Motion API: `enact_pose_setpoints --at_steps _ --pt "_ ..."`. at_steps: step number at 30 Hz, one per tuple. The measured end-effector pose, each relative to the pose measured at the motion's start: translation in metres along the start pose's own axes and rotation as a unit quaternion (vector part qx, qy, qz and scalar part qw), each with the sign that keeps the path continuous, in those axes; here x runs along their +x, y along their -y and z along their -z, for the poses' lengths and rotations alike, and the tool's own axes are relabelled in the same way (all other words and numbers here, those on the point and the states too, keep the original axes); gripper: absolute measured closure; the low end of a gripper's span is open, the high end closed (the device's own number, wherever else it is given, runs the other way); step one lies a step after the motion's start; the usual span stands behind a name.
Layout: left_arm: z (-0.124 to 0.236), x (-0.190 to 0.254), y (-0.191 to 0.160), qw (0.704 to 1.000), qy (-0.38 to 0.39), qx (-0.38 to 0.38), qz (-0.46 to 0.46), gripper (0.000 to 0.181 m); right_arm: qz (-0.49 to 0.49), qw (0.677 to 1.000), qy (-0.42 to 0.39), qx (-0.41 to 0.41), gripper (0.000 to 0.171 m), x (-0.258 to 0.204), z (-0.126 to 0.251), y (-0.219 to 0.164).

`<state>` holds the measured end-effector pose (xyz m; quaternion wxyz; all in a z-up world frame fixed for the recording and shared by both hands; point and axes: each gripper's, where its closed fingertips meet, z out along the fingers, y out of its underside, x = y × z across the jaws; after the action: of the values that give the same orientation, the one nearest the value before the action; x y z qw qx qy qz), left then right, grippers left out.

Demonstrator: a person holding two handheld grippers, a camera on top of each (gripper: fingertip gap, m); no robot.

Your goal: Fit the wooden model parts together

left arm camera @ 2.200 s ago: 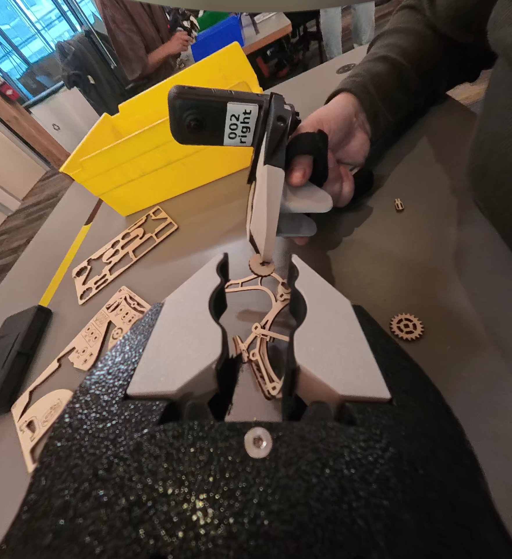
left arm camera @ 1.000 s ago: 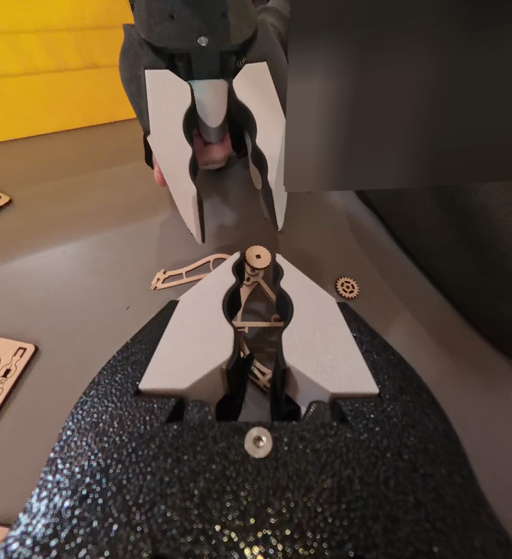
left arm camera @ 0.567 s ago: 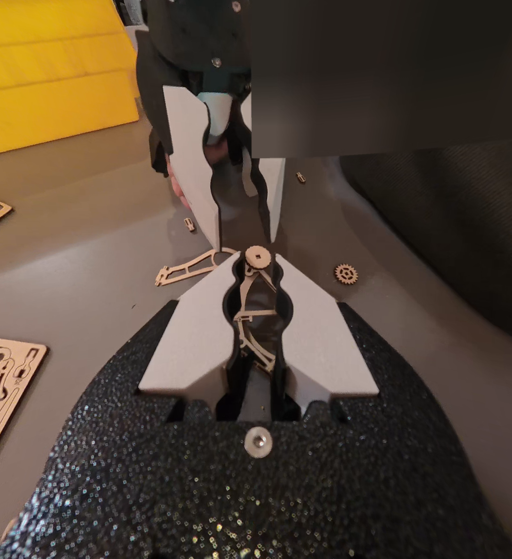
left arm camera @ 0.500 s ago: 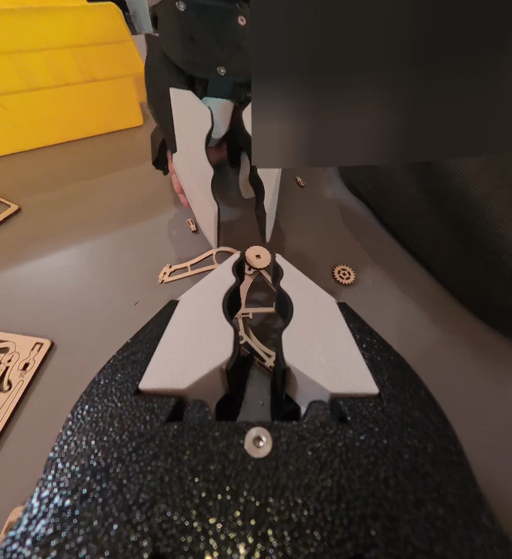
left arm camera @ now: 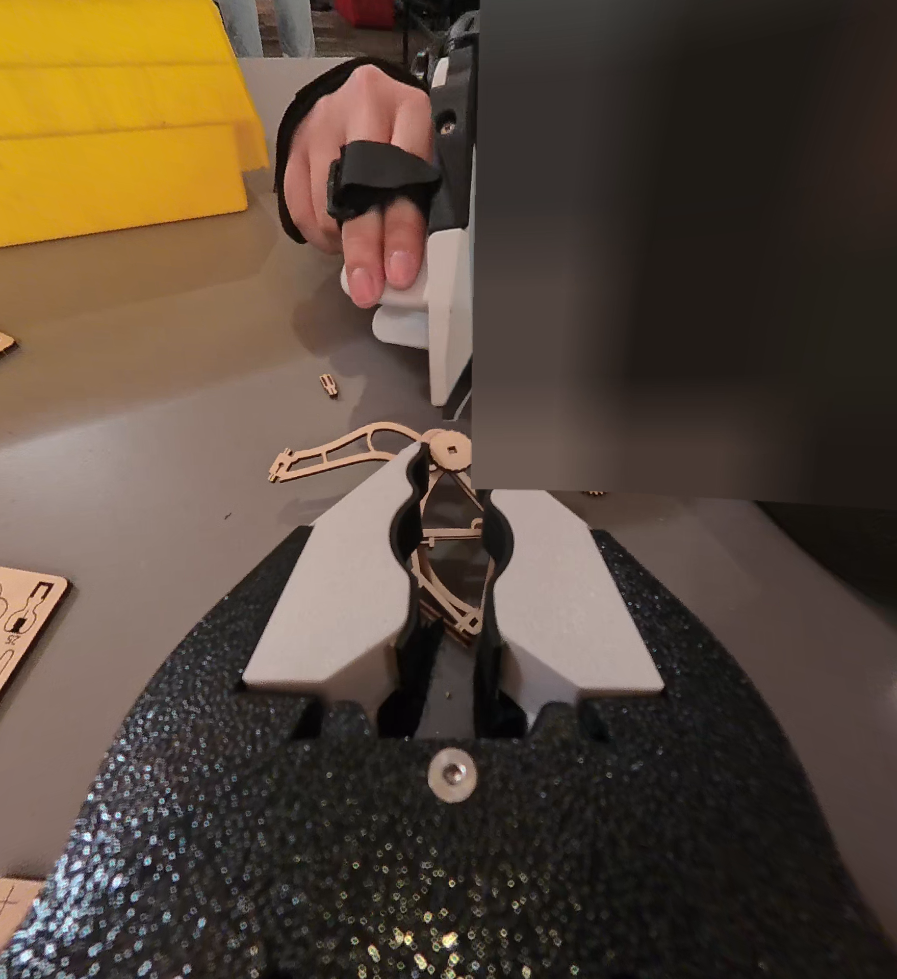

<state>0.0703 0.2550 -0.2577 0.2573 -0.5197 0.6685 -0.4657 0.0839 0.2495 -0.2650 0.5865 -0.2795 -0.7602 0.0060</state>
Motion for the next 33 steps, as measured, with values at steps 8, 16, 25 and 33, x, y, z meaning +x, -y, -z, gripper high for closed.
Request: enact_pose_setpoints --at_steps 8,16,25,33 --pt "0.002 0.001 0.002 1.0 -0.006 0.007 0.005 0.167 0.086 0.995 -0.026 0.03 0.163 0.001 -0.001 0.0" --pt "0.0 0.002 0.002 1.0 -0.012 0.009 0.01 0.167 0.144 0.988 -0.027 0.04 0.163 -0.006 -0.006 0.0" --pt "0.0 0.002 -0.001 1.0 -0.011 0.0 0.009 0.167 0.181 0.982 -0.03 0.035 0.161 -0.006 -0.007 -0.003" --pt "-0.001 0.002 -0.003 1.0 -0.013 -0.005 0.012 0.167 0.21 0.977 -0.024 0.02 0.16 -0.007 -0.012 -0.008"
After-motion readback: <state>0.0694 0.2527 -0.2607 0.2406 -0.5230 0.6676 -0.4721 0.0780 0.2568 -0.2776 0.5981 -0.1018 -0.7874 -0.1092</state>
